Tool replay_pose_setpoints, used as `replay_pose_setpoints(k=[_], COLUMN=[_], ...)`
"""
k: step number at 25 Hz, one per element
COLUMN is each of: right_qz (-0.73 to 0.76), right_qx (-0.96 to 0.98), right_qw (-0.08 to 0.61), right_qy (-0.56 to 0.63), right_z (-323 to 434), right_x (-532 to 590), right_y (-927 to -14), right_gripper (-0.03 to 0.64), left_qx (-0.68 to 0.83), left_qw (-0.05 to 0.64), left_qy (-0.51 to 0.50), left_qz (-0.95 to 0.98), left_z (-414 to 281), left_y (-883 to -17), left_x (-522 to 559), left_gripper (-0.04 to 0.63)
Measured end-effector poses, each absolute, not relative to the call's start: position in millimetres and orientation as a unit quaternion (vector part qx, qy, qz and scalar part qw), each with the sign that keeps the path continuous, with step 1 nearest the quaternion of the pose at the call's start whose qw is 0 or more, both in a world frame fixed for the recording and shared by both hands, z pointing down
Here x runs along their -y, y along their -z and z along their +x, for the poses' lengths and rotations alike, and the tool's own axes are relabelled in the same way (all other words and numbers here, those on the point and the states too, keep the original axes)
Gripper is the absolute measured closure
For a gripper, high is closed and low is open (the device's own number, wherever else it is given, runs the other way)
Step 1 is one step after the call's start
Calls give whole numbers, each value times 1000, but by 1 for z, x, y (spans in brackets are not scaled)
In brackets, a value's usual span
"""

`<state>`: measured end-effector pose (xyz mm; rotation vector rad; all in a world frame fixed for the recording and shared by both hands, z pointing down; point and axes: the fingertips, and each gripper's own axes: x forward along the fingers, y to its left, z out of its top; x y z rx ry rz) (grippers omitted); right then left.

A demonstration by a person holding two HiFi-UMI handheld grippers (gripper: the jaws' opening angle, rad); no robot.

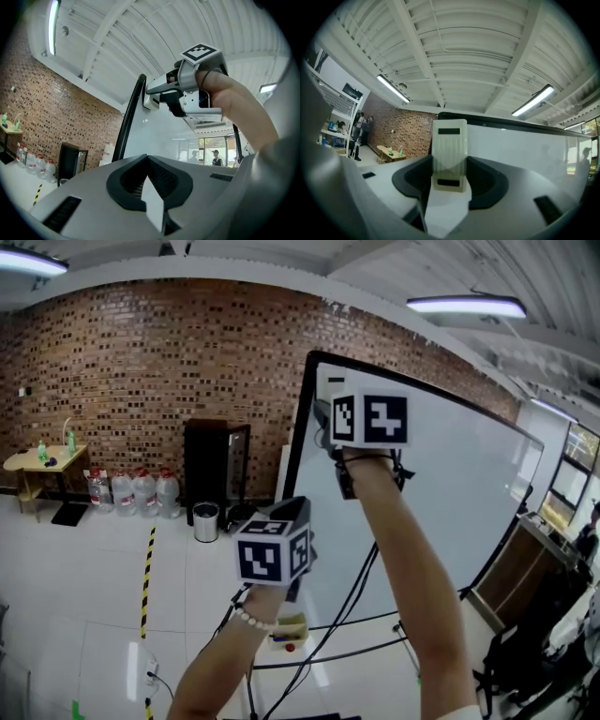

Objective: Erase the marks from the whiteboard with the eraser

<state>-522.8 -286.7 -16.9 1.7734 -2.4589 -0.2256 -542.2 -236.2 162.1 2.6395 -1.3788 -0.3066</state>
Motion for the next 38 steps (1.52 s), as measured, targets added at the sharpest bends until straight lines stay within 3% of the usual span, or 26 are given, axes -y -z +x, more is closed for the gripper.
replay_pose_setpoints(k=[6,15,25,38], right_qz=[565,595,600,595], right_qx=[822,799,798,800], right_qw=[41,51,38,44], right_qy=[58,69,38,62], right_z=[-558,-522,-384,-198], right_x=[279,288,306,335], right_y=[-27,-61,-69,-74], right_gripper=[373,373,373,373], left_qx=[463,447,435,417], left_qw=[87,113,113,89], left_qy=[94,73,52,68], left_qz=[877,884,892,902], left_z=[-572,-550,-464,-271], left_y=[-178,-209,-219,-204], left_x=[230,234,242,273], left_gripper=[607,607,607,607])
